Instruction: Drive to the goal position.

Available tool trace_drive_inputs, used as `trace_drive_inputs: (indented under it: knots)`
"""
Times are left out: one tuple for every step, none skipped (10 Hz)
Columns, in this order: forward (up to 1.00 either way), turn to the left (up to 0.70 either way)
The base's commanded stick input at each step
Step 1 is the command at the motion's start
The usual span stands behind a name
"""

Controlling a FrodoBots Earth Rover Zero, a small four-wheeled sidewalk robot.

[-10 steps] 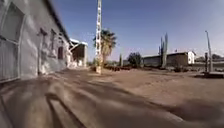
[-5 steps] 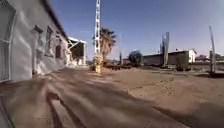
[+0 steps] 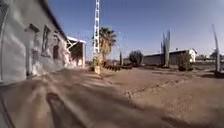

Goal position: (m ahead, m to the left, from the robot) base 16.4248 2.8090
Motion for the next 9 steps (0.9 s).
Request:
trace_drive_inputs:
  knots:
    - [0.70,0.14]
    - [0.70,0.14]
    - [0.70,0.14]
    - [0.70,0.14]
    - [0.70,0.14]
    - [0.70,0.14]
    - [0.70,0.14]
    - [0.70,0.14]
    - [0.70,0.14]
